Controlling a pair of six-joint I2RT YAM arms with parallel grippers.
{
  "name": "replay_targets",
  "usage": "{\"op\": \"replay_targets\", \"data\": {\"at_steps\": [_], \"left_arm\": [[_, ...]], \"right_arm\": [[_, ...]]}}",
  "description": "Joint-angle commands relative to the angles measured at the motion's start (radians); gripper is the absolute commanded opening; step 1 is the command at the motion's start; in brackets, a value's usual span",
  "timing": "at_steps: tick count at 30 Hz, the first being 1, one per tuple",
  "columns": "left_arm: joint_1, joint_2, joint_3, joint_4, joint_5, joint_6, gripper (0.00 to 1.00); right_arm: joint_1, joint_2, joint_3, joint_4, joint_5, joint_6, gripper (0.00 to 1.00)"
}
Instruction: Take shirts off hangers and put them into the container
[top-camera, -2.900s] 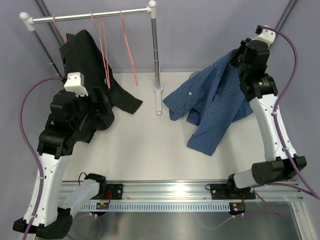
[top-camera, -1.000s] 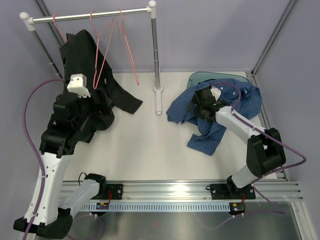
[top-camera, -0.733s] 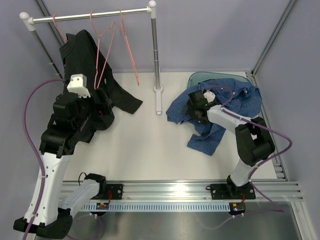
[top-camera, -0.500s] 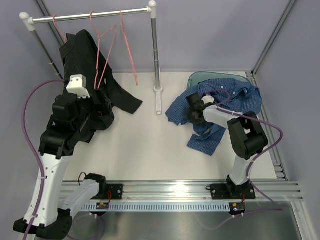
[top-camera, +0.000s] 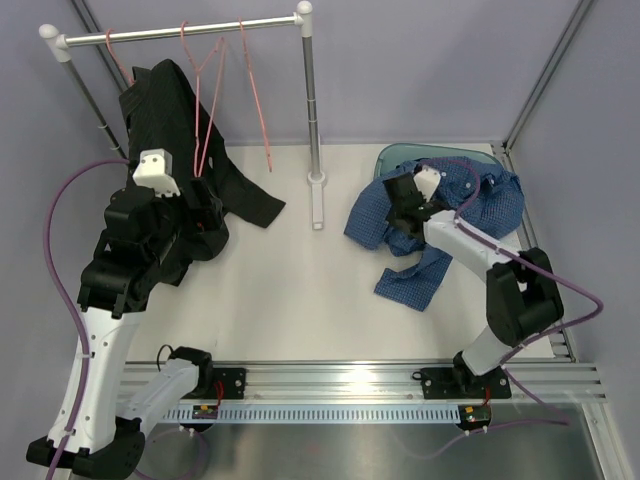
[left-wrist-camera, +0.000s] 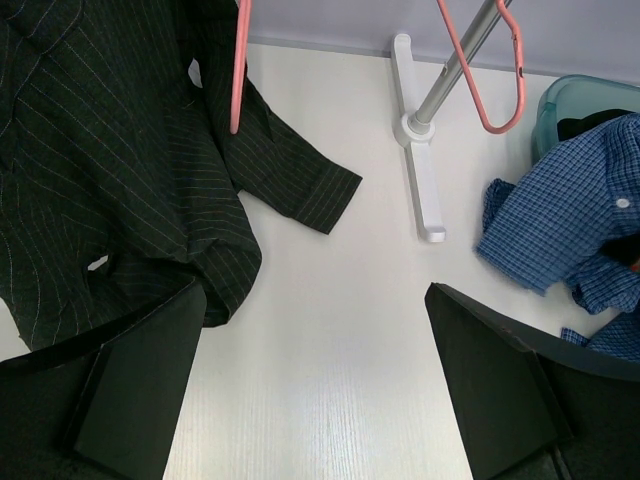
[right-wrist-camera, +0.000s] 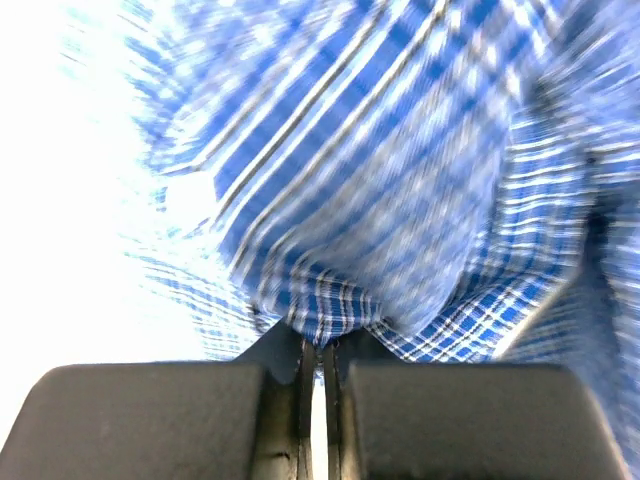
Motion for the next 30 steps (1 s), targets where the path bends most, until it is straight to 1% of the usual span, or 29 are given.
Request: {"op": "replay_targets", "data": {"at_steps": [1,5,10,11,14,18,21,28,30], "left_arm": [[0.005,-0.007,0.007,0.031,0.011,0.01,0.99],[0.005,-0.008,0.01,0.031,0.012,0.007,0.99],[0.005,-0.013,0.007,0.034,0.022,0.0,0.99],[0.005,-0.014,0.007,0.032,0.023,0.0,0.99],[0.005,-0.021,0.007,0.029,0.022,0.002,0.99],[0.005,-0.027,0.002,0.021,0.017,0.004,0.99],[0.005,-0.033,-0.003,0.02,0.012,0.004,0.99],[0.005,-0.025,-0.003,0.025,0.012,0.007,0.99],[0.003,-0.021,-0.001,0.028,0.017,0.005,0.99]], "right_arm": [[-0.005,-0.142,0.128,-0.033,0.136,-0.116,0.0],[-0.085,-0.184,0.269,-0.08,0.133,-0.17,0.0],[-0.203,-0.149,0.389,-0.035,0.103,-0.2,0.0],[-0.244,-0.115,0.407,-0.038,0.091,-0.19,0.0],[-0.31,-0.028,0.481,-0.063,0.071,-0.176,0.0],[-0.359,0.091,0.55,-0.115,0.046,-0.167,0.0],[-0.395,0.176,0.564,-0.17,-0.032,-0.124,0.0],[-0.399,0.353,0.584,-0.288,-0.213,-0.073,0.0],[-0.399,0.446,0.624,-0.331,-0.262,-0.071,0.0]]}}
